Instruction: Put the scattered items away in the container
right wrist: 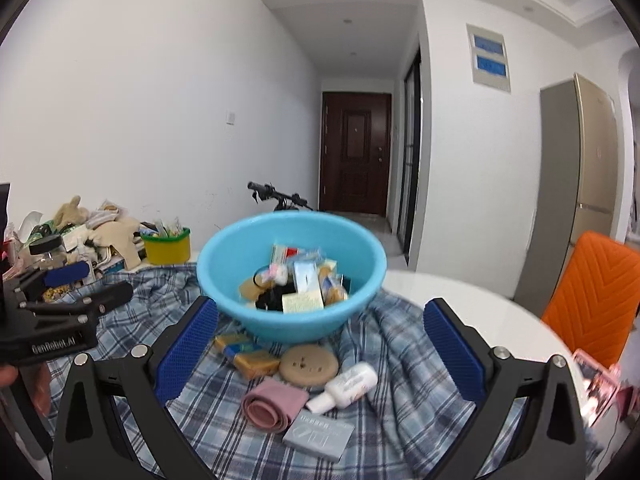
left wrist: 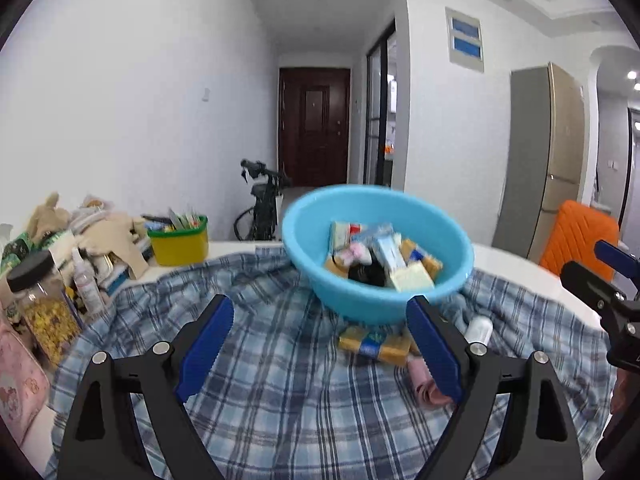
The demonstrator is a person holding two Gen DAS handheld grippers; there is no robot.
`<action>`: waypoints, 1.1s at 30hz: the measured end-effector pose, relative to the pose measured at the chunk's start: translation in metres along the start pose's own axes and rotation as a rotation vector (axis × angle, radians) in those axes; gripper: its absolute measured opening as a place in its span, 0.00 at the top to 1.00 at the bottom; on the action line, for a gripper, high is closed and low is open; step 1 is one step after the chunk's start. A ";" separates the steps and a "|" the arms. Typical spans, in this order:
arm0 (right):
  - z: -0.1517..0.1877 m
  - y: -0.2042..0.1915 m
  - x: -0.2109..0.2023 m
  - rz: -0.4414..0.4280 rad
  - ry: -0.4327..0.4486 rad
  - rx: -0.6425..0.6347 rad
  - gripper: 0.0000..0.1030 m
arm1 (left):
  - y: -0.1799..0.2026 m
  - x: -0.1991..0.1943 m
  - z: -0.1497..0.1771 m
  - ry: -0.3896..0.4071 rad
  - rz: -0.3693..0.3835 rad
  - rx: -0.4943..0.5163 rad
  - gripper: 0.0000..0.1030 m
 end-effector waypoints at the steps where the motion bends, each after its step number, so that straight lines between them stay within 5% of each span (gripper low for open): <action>1: 0.005 0.001 0.001 0.001 -0.004 0.005 0.01 | 0.003 0.003 0.005 -0.006 0.002 0.003 0.13; 10: 0.032 0.010 0.001 0.032 0.022 0.027 0.01 | 0.015 0.013 0.034 0.008 -0.020 0.008 0.13; 15: 0.045 0.006 0.004 0.029 0.027 0.016 0.01 | 0.017 0.010 0.044 0.055 0.034 -0.045 0.13; 33: 0.074 0.007 0.025 0.058 0.034 -0.002 0.01 | 0.017 0.015 0.060 0.078 -0.028 -0.046 0.13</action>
Point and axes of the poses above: each gripper's, at about its wrist camera, not at the fingertips, and x roughly the way its jaws point, y to its right, z to its underside, the point moved 9 cm from there along x, roughly the way its jaws point, and after that the axes turned 13 degrees about x, right-handed, at the moved point
